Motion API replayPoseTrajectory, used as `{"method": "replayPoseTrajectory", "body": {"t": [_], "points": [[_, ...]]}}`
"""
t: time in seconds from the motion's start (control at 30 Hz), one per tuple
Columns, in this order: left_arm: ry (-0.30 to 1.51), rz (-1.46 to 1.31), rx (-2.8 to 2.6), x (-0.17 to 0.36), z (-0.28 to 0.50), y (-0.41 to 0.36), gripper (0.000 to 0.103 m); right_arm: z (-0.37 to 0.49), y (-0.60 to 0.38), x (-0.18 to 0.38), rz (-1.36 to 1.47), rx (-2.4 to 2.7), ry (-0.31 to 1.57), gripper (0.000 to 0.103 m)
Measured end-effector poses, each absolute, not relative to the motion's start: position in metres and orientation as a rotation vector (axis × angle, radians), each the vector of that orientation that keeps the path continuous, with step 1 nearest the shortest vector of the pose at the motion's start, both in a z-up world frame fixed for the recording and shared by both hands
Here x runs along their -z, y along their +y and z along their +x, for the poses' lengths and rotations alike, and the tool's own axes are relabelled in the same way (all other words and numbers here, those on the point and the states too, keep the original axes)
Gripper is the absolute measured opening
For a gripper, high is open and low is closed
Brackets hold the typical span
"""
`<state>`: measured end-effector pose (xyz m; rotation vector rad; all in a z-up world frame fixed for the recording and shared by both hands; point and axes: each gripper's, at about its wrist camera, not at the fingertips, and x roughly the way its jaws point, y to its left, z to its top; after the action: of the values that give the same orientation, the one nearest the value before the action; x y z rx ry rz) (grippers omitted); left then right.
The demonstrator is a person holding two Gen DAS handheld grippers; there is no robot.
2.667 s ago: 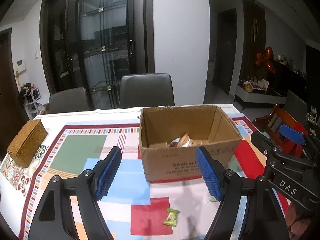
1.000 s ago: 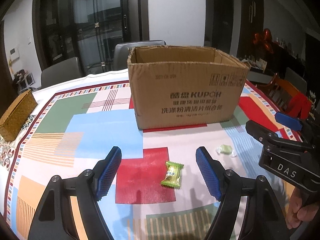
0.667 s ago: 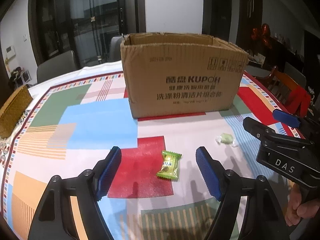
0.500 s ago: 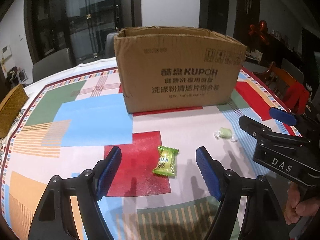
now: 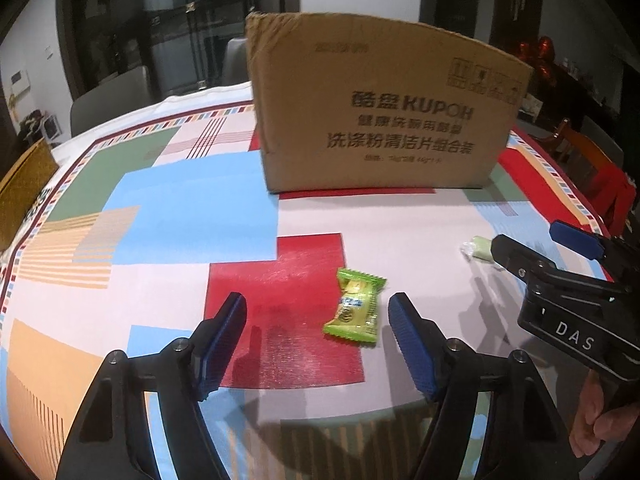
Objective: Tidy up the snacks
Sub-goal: 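Withdraw both open tools from the box toward the green and pale candies, then grasp the green candy with the left tool while the right tool grasps the pale green candy, then lift both candies and carry them over the box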
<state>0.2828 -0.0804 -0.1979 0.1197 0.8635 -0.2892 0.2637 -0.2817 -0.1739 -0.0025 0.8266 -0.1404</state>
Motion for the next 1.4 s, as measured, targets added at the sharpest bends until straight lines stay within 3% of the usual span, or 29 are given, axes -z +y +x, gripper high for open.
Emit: {"method": "replayPoseTrajectory", "body": {"t": [0.53, 0.73, 0.77, 0.93, 1.0, 1.2, 1.4], "points": [[0.902, 0.11, 0.322, 0.214, 0.29, -0.083, 0.071, 0.285, -0.283, 0.201, 0.007, 0.125, 0.916, 0.079], [0.917, 0.121, 0.345, 0.219, 0.292, -0.09, 0.059, 0.287, -0.283, 0.202, 0.014, 0.113, 0.919, 0.078], [0.913, 0.13, 0.345, 0.218, 0.292, -0.091, 0.053, 0.288, -0.282, 0.202, 0.017, 0.111, 0.919, 0.077], [0.909, 0.135, 0.342, 0.218, 0.292, -0.093, 0.04, 0.288, -0.279, 0.2, 0.018, 0.079, 0.907, 0.061], [0.907, 0.137, 0.343, 0.218, 0.291, -0.093, 0.031, 0.284, -0.273, 0.199, 0.012, 0.064, 0.901, 0.052], [0.908, 0.121, 0.333, 0.217, 0.292, -0.089, 0.028, 0.274, -0.257, 0.195, 0.007, 0.037, 0.891, 0.03], [0.9, 0.124, 0.332, 0.213, 0.289, -0.088, 0.021, 0.27, -0.256, 0.193, 0.026, 0.043, 0.886, 0.028]]}}
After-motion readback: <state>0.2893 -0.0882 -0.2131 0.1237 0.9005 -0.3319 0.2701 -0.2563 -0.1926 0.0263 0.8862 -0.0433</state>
